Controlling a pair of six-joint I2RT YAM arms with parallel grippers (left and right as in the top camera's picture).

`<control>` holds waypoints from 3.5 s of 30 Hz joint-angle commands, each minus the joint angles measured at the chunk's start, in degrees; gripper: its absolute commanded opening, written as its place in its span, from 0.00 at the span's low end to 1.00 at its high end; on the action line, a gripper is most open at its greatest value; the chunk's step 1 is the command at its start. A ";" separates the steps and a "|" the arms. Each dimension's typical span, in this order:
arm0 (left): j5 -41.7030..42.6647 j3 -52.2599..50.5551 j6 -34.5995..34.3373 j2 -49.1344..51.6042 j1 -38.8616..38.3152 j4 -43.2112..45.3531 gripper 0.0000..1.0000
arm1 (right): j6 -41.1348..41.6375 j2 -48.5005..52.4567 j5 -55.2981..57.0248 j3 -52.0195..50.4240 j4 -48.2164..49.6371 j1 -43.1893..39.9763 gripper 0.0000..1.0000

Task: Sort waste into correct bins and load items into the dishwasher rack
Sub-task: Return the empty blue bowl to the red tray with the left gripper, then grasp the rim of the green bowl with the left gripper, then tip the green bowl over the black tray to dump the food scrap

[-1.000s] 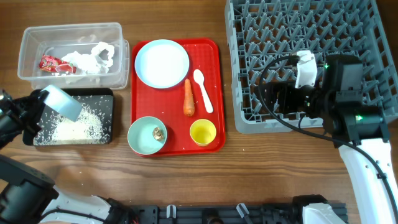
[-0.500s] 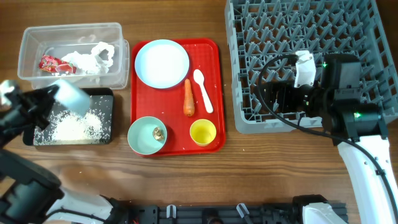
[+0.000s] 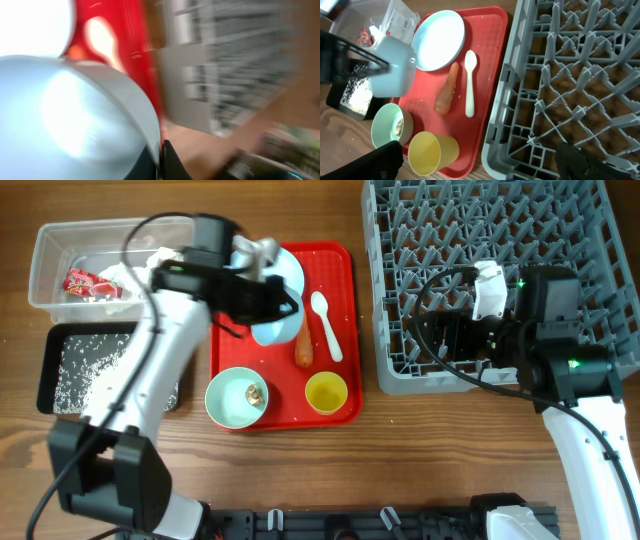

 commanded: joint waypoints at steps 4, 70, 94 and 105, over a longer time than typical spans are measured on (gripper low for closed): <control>-41.81 -0.81 -12.96 0.00 -12.07 -3.58 0.04 | 0.35 0.13 0.00 0.90 0.11 0.17 1.00; -27.47 0.20 -16.70 -5.03 -8.20 -20.94 0.04 | 0.35 0.13 0.20 0.90 -1.73 0.17 1.00; 48.19 -0.55 26.62 18.10 56.50 -18.80 0.04 | 0.39 0.13 0.17 0.90 -2.21 0.17 1.00; 56.98 -0.52 26.62 22.93 56.59 -26.56 0.04 | 0.35 0.13 0.20 0.90 -2.40 0.17 1.00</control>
